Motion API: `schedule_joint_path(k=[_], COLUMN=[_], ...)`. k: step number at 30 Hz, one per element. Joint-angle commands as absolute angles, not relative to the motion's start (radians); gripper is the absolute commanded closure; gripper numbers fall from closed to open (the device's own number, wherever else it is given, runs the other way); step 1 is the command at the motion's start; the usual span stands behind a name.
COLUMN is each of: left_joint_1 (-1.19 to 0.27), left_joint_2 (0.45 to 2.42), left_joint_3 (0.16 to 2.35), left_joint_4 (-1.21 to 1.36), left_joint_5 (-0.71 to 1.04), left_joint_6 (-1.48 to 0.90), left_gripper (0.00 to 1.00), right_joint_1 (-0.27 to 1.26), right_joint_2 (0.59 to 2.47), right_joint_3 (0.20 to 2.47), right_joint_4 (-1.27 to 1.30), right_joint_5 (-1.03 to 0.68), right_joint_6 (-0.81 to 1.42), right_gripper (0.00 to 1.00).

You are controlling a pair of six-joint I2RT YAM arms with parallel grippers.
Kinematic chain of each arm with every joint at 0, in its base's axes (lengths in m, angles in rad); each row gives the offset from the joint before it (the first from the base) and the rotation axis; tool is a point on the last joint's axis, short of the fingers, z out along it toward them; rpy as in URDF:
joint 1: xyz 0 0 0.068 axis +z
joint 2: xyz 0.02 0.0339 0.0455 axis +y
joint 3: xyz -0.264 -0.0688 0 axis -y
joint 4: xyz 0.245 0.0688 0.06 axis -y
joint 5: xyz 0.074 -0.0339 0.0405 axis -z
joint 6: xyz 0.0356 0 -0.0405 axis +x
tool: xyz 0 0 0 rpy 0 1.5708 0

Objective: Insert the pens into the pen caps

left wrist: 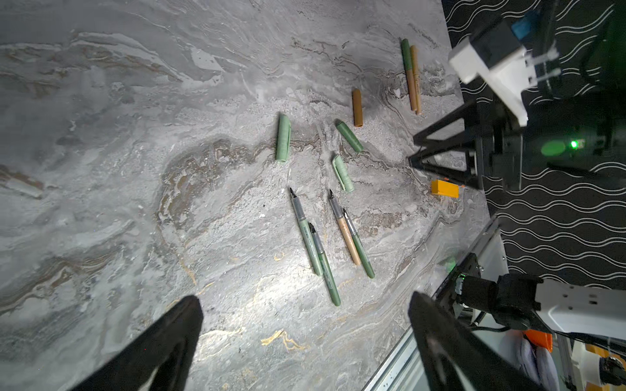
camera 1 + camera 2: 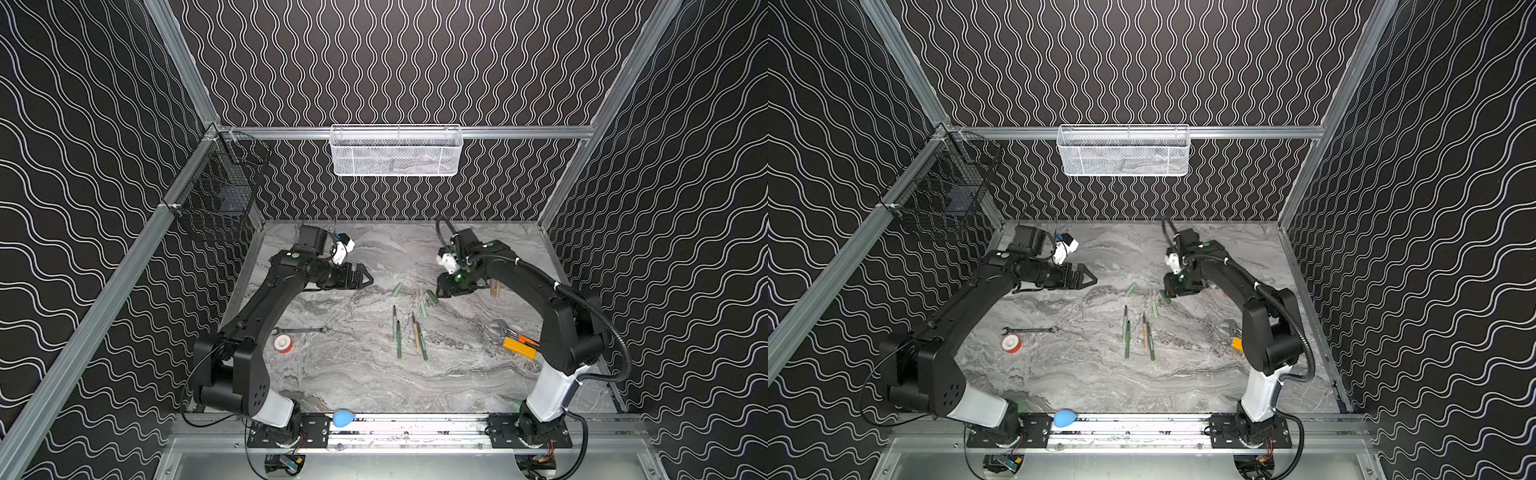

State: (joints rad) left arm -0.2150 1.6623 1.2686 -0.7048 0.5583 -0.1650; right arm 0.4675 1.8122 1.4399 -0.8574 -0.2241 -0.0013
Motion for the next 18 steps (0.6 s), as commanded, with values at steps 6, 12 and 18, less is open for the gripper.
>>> schedule_joint_path(k=[6, 12, 18], left_joint_1=[-0.214, -0.215, -0.214], left_joint_2=[1.654, 1.648, 1.635], left_joint_3=[1.238, 1.216, 1.204], left_joint_4=[-0.621, -0.610, -0.603], left_joint_5=[0.540, 0.547, 0.552], left_joint_6=[-0.219, -0.221, -0.217], left_gripper=[0.01, 0.01, 0.01], right_joint_1=[0.638, 0.705, 0.722], right_joint_2=[1.826, 1.828, 1.847], right_joint_3=[1.419, 1.373, 1.336], right_joint_4=[-0.829, -0.839, -0.844], right_joint_5=[-0.335, -0.347, -0.356], right_joint_6=[0.025, 0.033, 0.049], right_gripper=[0.51, 0.52, 0.52])
